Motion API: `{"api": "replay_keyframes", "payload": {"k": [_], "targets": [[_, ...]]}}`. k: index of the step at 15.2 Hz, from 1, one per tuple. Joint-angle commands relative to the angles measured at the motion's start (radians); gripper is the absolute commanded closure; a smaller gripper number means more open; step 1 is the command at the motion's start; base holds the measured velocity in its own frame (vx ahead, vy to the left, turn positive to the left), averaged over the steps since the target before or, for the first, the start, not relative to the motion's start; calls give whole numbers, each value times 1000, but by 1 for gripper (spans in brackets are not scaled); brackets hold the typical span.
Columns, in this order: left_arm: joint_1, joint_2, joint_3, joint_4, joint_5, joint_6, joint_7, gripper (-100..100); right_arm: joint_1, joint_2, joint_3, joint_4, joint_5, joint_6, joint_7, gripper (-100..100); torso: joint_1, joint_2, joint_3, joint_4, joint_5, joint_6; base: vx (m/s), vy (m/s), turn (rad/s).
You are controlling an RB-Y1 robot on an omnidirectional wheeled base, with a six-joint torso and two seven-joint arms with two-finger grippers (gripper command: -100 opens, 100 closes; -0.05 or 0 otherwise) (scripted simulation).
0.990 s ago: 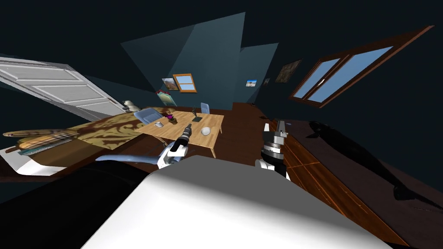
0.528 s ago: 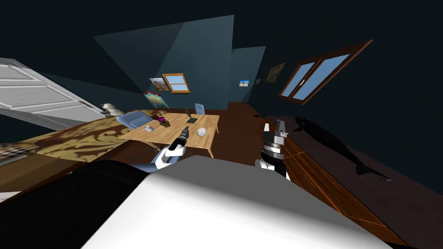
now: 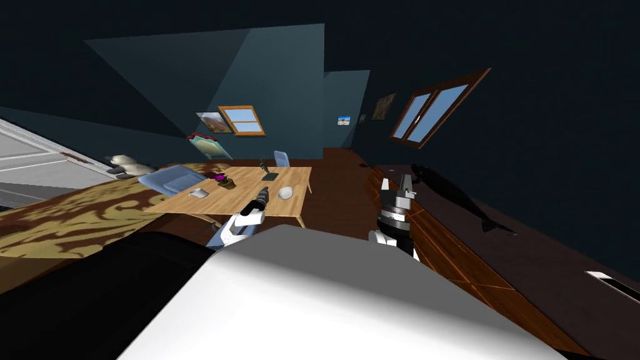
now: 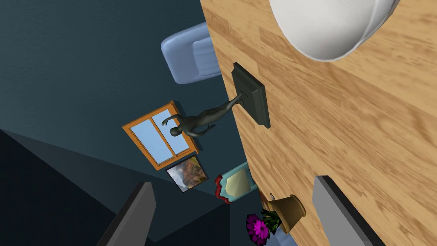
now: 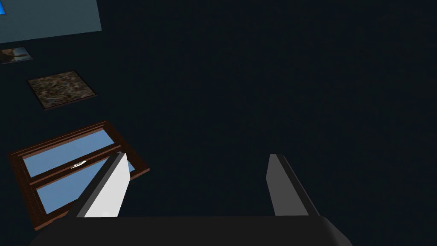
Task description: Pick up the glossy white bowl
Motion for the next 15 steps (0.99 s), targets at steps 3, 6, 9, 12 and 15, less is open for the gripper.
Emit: {"api": "replay_keyframes", "payload": {"k": [3,6,9,12,15], "targets": [[-8,-3,33,19,10,85,6,-100,0,0,0,0,0,0,0,0,0,0,0,0,0,1,1,-7,-194],[-16,-4,62,42,21,140,11,-100,0,0,0,0,0,0,0,0,1,-1,0,0,0,0,6,1,-182],[-24,-5,91,65,32,194,16,-100,0,0,0,0,0,0,0,0,1,-1,-1,0,0,1,8,3,-148],[-33,-6,120,88,42,251,21,-100,0,0,0,0,0,0,0,0,2,-1,-1,0,0,1,15,14,-195],[-41,-8,148,111,52,306,25,-100,0,0,0,0,0,0,0,0,2,-2,-1,0,0,1,18,20,-177]]}}
